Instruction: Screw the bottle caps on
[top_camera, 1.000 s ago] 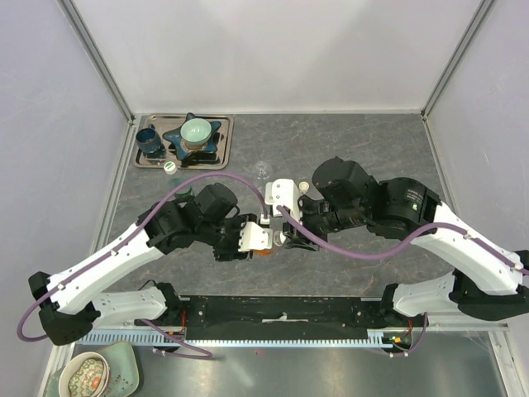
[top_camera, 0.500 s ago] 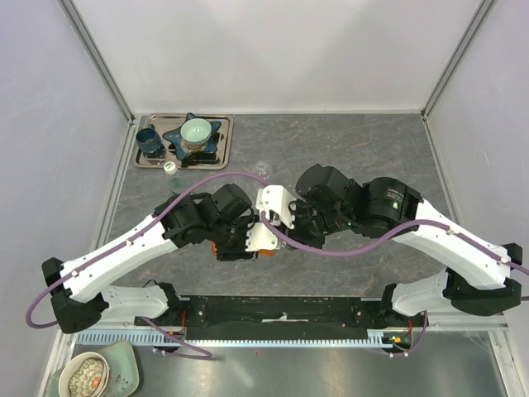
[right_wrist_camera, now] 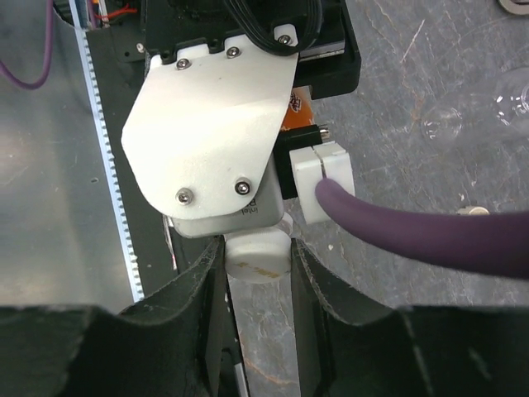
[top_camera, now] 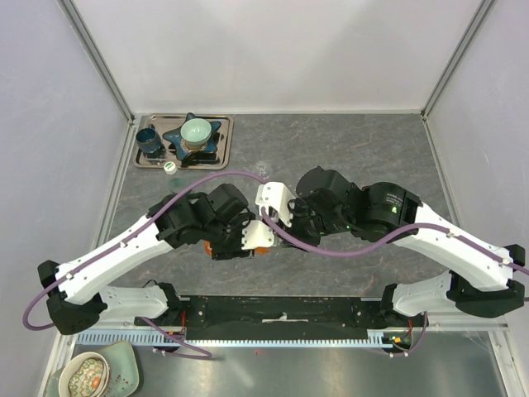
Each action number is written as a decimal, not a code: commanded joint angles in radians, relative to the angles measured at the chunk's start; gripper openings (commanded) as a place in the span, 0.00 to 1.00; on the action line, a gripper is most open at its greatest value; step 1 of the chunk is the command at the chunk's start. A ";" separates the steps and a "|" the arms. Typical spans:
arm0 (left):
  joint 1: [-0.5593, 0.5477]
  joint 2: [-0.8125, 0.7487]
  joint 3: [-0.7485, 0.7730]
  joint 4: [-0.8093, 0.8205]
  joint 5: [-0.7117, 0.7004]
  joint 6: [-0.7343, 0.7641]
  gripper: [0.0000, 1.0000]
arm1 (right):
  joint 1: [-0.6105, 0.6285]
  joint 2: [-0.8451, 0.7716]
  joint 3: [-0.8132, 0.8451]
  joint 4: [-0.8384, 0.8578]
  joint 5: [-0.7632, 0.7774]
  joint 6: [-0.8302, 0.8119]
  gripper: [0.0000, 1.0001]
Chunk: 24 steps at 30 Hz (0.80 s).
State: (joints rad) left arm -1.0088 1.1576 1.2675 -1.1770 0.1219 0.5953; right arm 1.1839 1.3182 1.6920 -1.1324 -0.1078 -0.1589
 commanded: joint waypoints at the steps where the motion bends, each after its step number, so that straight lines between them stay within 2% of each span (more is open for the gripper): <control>1: -0.004 -0.033 0.110 0.237 -0.025 -0.107 0.02 | 0.023 0.047 0.017 0.141 -0.188 0.084 0.17; 5: -0.002 -0.048 0.125 0.296 0.021 -0.126 0.02 | 0.023 0.070 0.047 0.151 -0.202 0.096 0.18; 16: -0.002 -0.130 -0.002 0.551 0.128 -0.265 0.02 | 0.023 0.105 0.187 0.181 -0.185 0.090 0.31; 24: -0.002 -0.115 -0.031 0.606 0.134 -0.333 0.02 | 0.025 0.096 0.215 0.246 -0.164 0.099 0.34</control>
State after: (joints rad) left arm -1.0073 1.0100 1.2194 -0.9478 0.2161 0.3847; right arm 1.1770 1.3556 1.9186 -1.0901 -0.1356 -0.1188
